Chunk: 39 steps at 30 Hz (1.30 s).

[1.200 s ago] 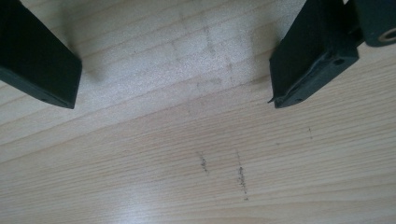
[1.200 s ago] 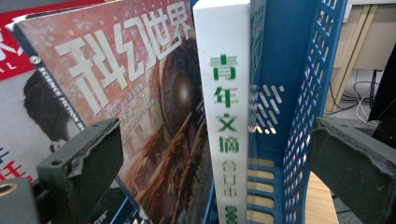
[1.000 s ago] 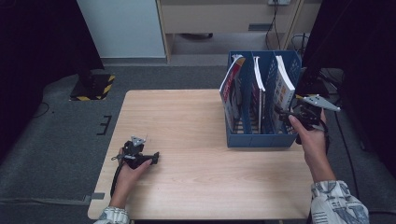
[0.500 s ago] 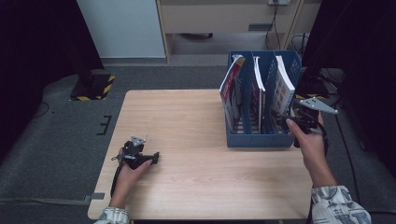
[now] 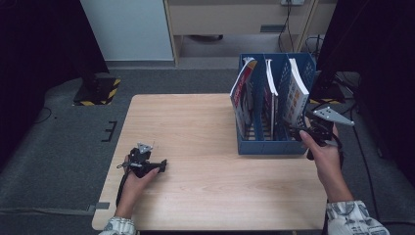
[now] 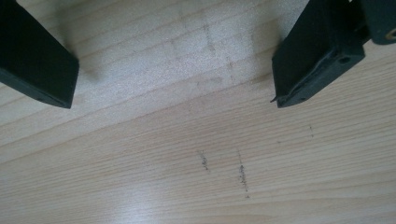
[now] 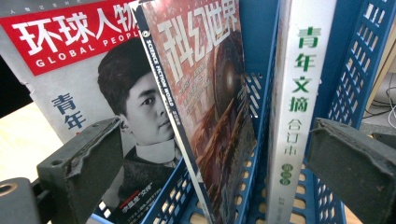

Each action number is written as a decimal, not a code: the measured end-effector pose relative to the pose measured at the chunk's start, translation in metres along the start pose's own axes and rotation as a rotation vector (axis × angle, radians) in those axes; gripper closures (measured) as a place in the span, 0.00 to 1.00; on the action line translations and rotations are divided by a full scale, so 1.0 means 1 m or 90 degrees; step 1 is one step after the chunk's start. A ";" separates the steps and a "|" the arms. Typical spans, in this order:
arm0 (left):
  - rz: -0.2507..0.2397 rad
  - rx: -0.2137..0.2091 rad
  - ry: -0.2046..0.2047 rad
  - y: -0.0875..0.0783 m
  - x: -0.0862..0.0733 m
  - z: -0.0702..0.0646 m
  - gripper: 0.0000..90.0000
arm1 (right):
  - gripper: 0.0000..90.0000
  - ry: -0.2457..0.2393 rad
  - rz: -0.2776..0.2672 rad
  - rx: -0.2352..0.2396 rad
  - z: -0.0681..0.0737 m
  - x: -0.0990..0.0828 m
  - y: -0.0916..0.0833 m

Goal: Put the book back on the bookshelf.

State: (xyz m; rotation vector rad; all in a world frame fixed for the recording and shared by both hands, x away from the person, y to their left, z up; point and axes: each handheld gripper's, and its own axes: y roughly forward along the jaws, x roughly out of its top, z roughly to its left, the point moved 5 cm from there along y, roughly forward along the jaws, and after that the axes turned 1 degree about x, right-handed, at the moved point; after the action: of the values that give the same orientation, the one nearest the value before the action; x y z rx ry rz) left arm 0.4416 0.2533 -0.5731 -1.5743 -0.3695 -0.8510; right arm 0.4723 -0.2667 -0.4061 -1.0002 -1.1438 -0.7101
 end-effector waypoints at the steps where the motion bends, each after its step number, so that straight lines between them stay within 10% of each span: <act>1: 0.000 0.000 0.000 0.000 0.000 0.000 0.00 | 0.05 0.000 0.000 0.000 0.000 0.000 0.000; 39: 0.001 0.000 -0.001 0.000 0.000 0.000 0.00 | 0.05 -0.019 0.033 0.062 0.052 -0.048 -0.004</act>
State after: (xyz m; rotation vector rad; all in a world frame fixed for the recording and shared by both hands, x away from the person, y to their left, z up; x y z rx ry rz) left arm 0.4421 0.2530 -0.5732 -1.5754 -0.3687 -0.8492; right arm 0.4344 -0.2221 -0.4462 -0.9572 -1.1645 -0.5944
